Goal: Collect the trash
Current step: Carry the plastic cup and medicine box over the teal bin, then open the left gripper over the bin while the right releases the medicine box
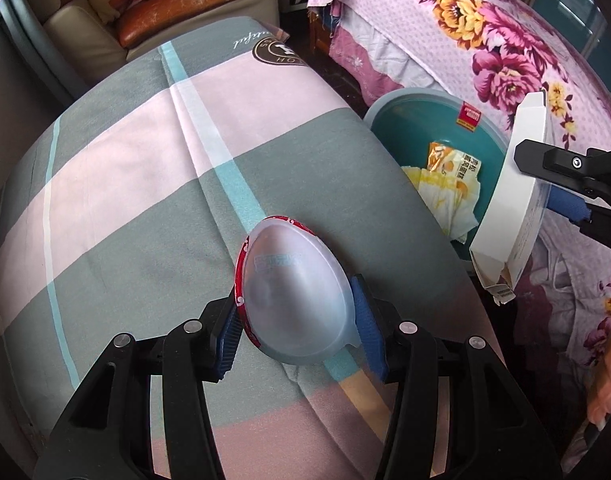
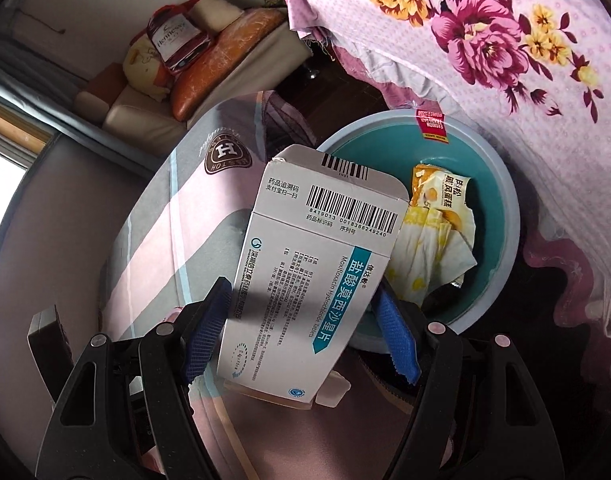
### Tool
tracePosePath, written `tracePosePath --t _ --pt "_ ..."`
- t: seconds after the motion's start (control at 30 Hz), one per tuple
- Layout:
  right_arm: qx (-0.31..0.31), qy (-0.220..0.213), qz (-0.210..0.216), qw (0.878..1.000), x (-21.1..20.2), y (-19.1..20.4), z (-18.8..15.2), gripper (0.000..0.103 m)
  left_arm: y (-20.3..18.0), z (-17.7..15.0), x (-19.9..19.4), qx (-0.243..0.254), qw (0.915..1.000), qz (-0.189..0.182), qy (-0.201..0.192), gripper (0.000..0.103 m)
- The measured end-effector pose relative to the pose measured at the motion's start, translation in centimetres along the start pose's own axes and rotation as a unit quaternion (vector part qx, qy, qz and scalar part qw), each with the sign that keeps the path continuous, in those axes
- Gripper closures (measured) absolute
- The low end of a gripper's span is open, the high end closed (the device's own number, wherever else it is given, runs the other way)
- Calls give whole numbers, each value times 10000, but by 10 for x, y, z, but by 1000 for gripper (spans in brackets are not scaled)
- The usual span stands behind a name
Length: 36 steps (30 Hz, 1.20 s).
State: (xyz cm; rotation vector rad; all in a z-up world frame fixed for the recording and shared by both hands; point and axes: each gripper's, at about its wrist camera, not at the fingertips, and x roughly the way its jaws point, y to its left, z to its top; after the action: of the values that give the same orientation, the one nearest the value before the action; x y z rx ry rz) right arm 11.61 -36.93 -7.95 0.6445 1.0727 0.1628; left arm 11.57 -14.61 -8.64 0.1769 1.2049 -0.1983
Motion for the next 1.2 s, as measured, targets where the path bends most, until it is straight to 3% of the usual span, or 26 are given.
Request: tracePosePath --t 0.3,0.6,0.93,1.2 --pt "165 -344 -128 9992 -19 -24 26 35 -35 25 2 349 9992 -180 -55 51" --pt "209 -696 -482 9962 -41 -42 46 35 -76 63 2 754 9957 -411 -348 51" --pt "269 -599 -899 9938 -38 -60 49 35 -107 73 25 943 9923 -759 -249 51" --pt "206 -522 -1080 9926 -32 -59 54 35 -99 81 35 790 9931 -841 -207 51"
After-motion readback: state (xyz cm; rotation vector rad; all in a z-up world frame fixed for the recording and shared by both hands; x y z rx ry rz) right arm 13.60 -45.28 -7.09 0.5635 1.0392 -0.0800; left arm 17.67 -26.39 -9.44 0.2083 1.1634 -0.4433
